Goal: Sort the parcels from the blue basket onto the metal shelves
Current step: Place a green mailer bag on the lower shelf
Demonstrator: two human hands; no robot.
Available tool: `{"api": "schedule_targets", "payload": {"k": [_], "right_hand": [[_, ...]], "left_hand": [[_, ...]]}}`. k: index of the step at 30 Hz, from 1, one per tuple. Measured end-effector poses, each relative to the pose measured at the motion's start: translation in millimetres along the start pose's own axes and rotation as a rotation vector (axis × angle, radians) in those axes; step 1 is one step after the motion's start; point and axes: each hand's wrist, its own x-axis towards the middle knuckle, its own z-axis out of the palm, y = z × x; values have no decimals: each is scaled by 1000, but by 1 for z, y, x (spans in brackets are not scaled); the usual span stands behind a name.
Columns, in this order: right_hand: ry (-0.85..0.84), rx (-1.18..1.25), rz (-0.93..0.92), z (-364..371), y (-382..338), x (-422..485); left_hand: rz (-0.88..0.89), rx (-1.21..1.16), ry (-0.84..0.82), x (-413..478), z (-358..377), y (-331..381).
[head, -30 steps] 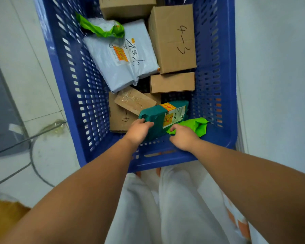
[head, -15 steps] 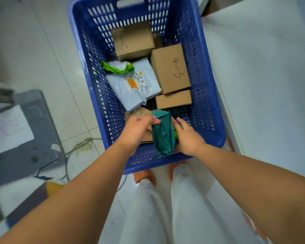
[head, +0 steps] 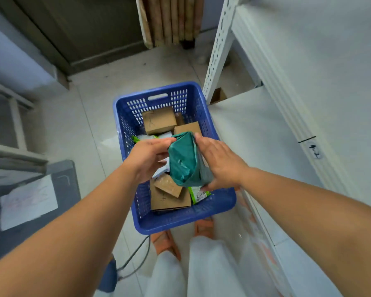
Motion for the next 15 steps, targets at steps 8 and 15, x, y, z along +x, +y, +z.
{"api": "schedule_targets", "payload": {"k": [8, 15], "right_hand": [[36, -52, 5, -109, -33, -53], [69, -181, 280, -141, -84, -133]], "left_hand": [[95, -167, -169, -74, 3, 54], [181, 378, -158, -125, 25, 76]]}}
